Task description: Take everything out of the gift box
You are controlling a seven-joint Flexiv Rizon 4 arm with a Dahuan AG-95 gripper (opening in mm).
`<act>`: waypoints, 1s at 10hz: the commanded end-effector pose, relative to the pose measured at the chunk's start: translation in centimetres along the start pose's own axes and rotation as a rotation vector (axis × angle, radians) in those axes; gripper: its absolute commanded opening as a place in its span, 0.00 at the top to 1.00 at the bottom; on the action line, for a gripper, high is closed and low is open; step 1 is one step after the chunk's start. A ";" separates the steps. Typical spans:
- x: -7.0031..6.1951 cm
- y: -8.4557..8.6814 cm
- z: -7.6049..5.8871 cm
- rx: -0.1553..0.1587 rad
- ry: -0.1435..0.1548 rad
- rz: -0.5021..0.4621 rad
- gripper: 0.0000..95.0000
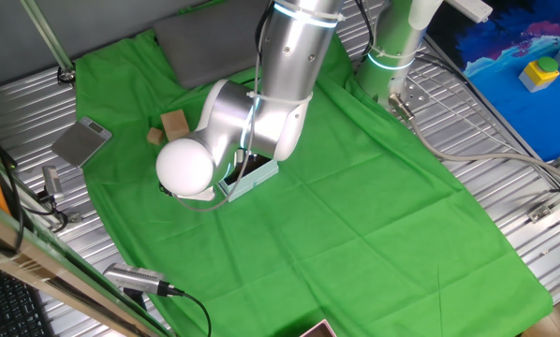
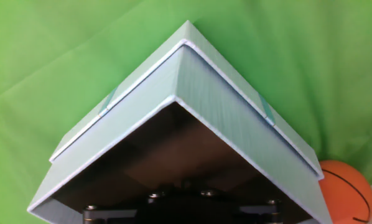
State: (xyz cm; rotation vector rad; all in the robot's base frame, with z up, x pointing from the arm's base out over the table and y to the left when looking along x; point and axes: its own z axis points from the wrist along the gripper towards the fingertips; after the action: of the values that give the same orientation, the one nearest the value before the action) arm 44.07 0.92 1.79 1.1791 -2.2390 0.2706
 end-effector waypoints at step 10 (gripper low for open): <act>0.0 0.2 -0.1 0.031 0.035 -0.014 0.80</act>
State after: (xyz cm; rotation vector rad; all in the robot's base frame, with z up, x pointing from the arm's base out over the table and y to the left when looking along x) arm 44.03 1.01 1.96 1.1967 -2.1983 0.3176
